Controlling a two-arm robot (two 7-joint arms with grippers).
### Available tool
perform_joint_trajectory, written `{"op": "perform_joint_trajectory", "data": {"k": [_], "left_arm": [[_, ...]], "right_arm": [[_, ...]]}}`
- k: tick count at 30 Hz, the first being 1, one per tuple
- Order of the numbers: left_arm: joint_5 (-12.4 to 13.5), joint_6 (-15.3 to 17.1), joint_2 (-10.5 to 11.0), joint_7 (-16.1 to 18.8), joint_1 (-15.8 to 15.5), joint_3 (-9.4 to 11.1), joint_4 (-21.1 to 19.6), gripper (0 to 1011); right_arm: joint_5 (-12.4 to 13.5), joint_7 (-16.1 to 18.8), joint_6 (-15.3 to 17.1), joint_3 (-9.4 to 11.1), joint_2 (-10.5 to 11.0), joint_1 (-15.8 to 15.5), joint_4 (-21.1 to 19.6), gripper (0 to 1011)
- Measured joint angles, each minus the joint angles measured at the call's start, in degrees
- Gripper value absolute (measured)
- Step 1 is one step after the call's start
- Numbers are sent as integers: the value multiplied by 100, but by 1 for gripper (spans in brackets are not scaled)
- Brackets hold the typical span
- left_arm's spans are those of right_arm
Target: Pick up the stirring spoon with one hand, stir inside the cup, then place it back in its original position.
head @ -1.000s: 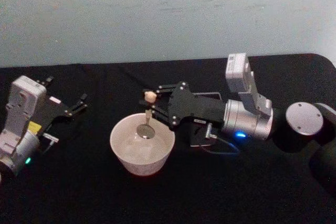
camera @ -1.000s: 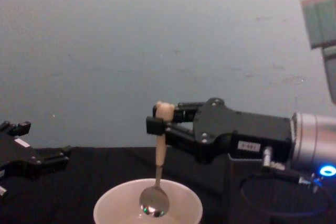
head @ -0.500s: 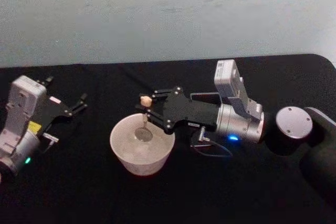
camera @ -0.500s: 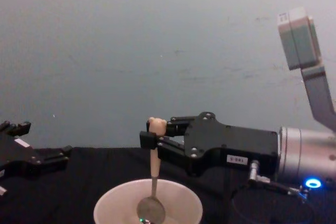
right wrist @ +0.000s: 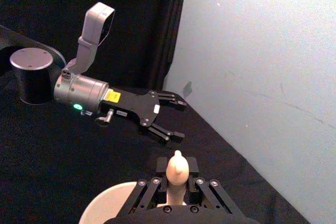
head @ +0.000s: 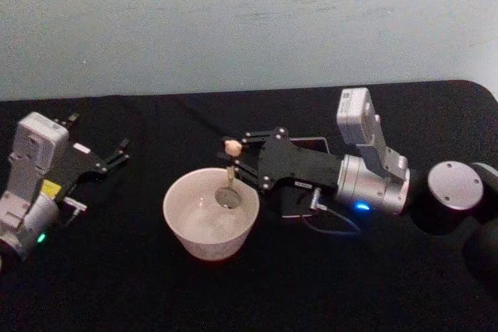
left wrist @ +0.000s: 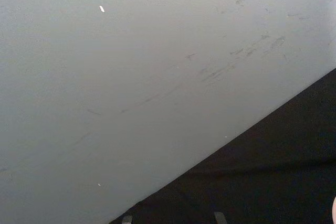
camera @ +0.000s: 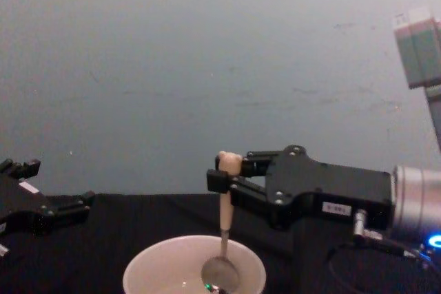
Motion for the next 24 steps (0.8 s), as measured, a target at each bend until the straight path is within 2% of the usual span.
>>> {"op": "perform_joint_trajectory", "data": {"k": [5,12,20,24], "left_arm": [[0,0,0,0,0,0,0,1001],[0,0,0,0,0,0,0,1001],[0,0,0,0,0,0,0,1001],[0,0,0,0,0,0,0,1001]], "right_arm": [[76,22,75,38,182,-197,-296,209],[190,136,146,4,259,-350,-556,209],[212,249,171,-191,82,-280,-425,209],[162,221,144,-259,-103,-127,-185,209]]}}
